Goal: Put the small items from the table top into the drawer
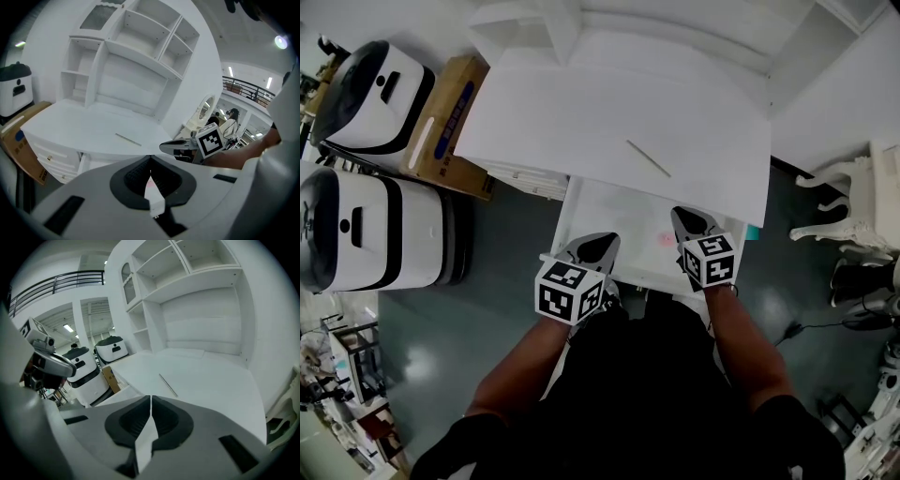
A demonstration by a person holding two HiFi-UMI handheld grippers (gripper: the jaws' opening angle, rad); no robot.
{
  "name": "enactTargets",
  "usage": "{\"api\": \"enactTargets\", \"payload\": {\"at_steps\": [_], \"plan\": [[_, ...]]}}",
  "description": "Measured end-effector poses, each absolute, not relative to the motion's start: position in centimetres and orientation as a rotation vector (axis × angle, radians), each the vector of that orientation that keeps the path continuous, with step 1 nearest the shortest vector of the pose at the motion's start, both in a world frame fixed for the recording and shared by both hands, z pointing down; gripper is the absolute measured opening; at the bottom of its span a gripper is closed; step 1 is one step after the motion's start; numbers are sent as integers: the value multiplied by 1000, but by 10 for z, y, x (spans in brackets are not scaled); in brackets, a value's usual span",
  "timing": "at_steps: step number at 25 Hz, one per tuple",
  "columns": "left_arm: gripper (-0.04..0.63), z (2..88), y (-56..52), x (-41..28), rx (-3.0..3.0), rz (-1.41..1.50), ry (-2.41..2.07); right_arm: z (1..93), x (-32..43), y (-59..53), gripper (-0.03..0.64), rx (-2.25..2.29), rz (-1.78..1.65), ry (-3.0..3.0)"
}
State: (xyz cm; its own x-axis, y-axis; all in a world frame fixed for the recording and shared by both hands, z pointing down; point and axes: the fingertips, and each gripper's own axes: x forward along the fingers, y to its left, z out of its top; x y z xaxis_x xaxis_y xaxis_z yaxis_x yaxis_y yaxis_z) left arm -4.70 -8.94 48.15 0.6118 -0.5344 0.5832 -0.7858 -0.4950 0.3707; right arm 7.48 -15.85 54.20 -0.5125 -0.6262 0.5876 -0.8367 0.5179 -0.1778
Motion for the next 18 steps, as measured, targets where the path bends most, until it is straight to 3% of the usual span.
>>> {"api": "enactTargets", "payload": {"at_steps": [18], "plan": [[3, 506, -99, -80, 2088, 546, -1129, 601, 41, -268, 31, 1027, 391, -2195]]}}
